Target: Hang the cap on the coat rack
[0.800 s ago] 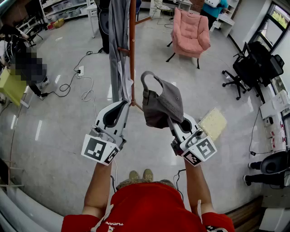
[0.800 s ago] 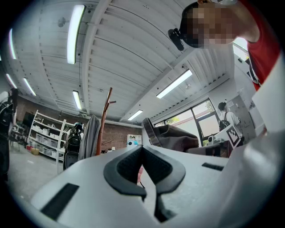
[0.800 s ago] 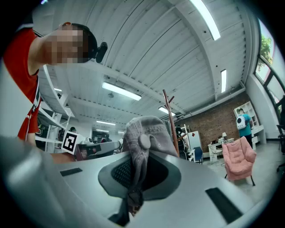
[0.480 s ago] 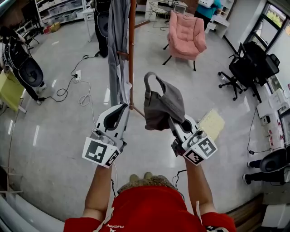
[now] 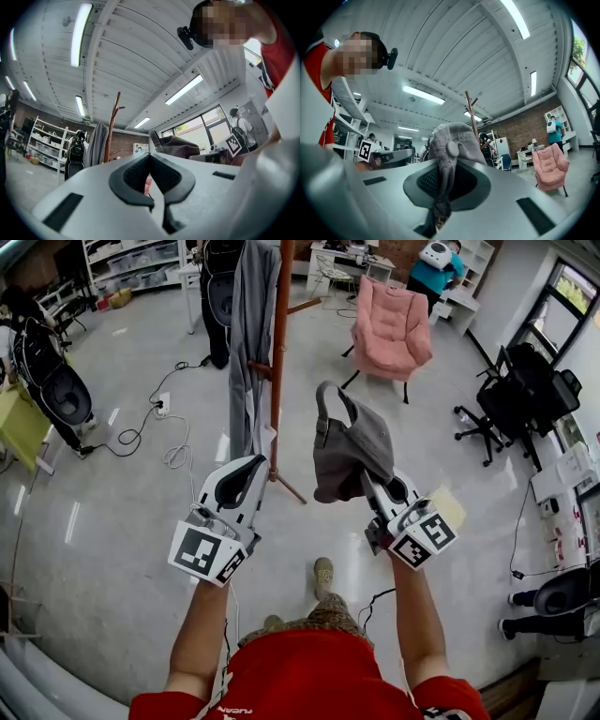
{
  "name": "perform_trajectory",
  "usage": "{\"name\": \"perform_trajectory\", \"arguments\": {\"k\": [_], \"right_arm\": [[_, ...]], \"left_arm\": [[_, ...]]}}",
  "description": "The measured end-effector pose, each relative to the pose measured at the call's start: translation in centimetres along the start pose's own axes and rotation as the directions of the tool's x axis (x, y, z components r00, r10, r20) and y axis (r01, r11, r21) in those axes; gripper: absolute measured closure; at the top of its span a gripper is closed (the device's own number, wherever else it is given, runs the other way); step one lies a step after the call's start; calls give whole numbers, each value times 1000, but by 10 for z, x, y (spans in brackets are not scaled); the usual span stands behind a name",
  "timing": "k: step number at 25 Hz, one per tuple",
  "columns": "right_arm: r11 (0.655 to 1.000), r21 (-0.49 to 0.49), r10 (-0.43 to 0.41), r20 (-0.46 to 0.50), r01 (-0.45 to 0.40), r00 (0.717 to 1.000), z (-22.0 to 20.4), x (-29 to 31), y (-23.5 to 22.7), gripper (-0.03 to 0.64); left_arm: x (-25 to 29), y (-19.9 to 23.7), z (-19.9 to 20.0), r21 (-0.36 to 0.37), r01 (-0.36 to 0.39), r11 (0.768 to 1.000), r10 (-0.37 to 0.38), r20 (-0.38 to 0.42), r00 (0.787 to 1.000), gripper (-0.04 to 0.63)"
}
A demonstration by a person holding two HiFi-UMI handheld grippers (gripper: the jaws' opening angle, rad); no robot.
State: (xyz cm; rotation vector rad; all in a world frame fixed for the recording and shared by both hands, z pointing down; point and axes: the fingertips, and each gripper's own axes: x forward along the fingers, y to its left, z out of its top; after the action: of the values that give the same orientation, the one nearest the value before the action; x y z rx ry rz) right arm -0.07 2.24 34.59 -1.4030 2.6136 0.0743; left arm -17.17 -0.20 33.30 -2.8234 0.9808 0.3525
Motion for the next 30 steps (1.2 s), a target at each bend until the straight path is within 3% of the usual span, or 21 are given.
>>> {"name": "perform_trajectory", "arguments": {"k": [6,16,24,30], "right_arm": [[999,10,31,12,-31,999,6,42,-77,584],[980,87,178,10,-178,984,6,139,-234,584],[935,138,331,-21,-325,943,4,204,-311,584],[894,176,426,-40,-413,904,-6,242,-340,584]], "left_arm": [[56,28,-11,18,-41,999,41,-13,999,588],[183,71,-41,58,-182,982,185,-49,982,588],[253,97,-48,87,-295,952,300,-49,953,587],[279,112,-57,104,-347,932,353,-54,934,587]]}}
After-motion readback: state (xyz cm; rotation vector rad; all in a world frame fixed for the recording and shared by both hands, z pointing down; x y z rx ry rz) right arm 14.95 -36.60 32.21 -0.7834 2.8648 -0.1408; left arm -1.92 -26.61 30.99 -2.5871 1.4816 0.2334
